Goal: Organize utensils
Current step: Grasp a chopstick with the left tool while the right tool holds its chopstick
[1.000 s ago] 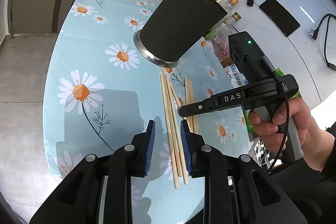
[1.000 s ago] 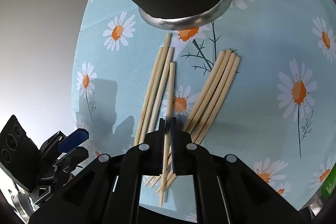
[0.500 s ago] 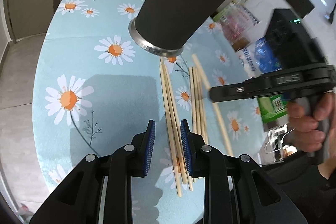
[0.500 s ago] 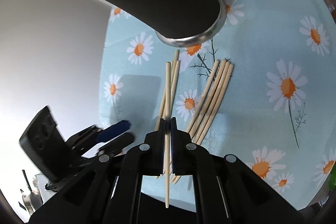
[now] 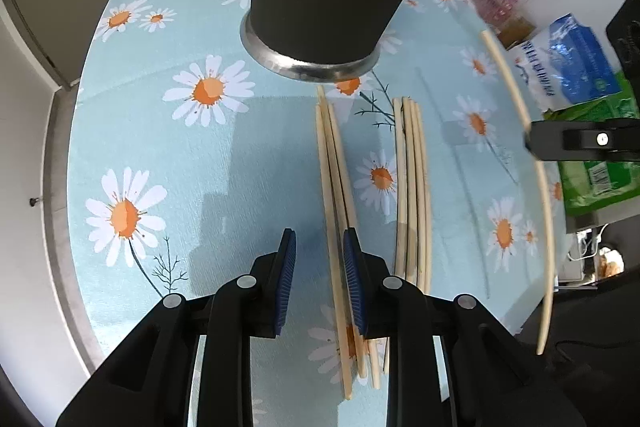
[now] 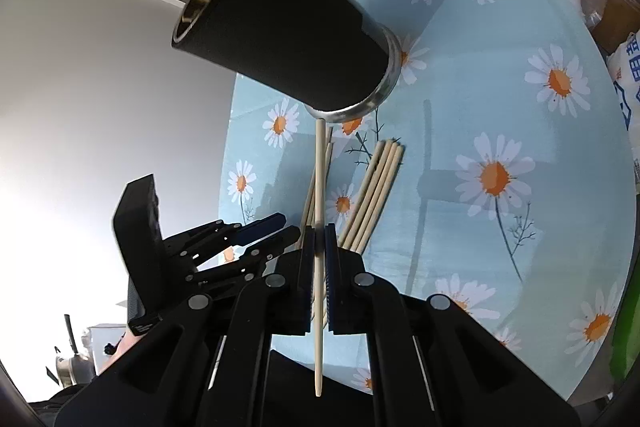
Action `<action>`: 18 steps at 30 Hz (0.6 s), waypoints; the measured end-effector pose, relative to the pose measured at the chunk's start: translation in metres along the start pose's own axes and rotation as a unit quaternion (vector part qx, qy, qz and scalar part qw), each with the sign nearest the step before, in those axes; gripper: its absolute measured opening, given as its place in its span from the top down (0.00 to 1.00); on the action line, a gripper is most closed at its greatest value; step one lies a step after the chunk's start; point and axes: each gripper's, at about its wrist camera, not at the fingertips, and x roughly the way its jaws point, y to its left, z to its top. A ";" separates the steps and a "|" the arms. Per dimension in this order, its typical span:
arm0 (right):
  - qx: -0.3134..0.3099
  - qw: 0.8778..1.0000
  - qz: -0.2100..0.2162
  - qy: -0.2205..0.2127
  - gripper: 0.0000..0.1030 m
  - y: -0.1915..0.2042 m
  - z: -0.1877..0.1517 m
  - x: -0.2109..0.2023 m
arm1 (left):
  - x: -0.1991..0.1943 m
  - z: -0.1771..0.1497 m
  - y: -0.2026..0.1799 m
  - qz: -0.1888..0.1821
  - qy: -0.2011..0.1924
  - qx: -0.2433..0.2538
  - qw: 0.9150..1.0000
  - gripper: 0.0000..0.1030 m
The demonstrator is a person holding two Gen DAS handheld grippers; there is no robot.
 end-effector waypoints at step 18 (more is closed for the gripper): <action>-0.013 0.999 0.038 0.002 0.94 -0.025 -0.001 -0.030 | 0.021 0.022 -0.037 0.113 0.047 0.021 0.992 0.90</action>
